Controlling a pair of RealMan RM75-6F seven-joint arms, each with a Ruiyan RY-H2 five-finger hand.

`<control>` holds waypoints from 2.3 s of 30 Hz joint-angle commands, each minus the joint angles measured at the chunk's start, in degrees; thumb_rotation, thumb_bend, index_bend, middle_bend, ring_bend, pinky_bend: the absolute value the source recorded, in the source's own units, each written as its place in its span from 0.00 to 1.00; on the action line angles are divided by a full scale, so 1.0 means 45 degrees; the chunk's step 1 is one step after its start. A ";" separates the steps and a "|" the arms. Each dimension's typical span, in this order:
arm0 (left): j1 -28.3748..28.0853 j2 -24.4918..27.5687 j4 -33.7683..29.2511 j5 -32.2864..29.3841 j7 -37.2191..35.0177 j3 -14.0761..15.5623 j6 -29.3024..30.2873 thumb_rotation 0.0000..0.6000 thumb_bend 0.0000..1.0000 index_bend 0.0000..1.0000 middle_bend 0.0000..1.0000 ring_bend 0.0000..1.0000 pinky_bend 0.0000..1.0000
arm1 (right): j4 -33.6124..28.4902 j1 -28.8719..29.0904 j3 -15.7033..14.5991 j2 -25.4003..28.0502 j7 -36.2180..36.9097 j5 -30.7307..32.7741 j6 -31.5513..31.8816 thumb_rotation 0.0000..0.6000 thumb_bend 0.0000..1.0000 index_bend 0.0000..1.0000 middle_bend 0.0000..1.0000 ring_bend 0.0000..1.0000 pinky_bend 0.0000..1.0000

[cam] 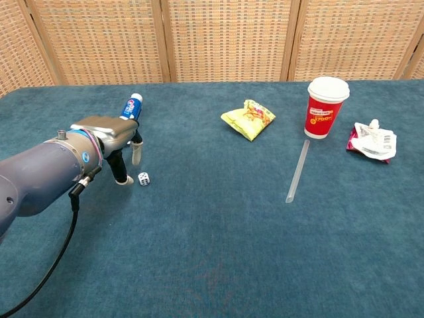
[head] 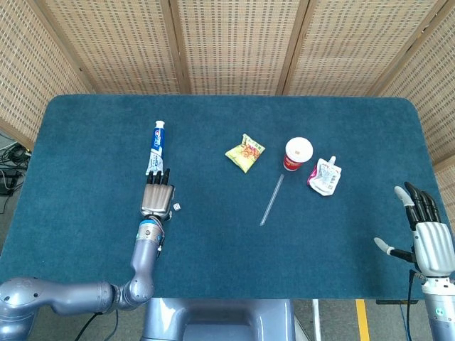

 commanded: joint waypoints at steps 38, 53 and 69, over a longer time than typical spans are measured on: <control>-0.0574 -0.0930 0.0771 -0.0839 0.0404 -0.0003 0.0276 1.00 0.33 0.46 0.00 0.00 0.00 | 0.0053 -0.0027 0.0056 0.0016 0.0630 -0.0155 0.0084 1.00 0.09 0.09 0.00 0.00 0.00; -0.0705 -0.1074 0.1130 -0.0867 0.0401 -0.0059 0.0110 1.00 0.34 0.52 0.00 0.00 0.00 | 0.0034 -0.0027 0.0018 0.0006 0.0652 -0.0287 0.0116 1.00 0.09 0.09 0.00 0.00 0.00; -0.0464 -0.0381 0.0041 0.0038 -0.0386 -0.0172 0.0388 1.00 0.40 0.54 0.00 0.00 0.00 | 0.0069 -0.0082 0.0081 0.0032 0.0799 -0.0275 0.0268 1.00 0.09 0.09 0.00 0.00 0.00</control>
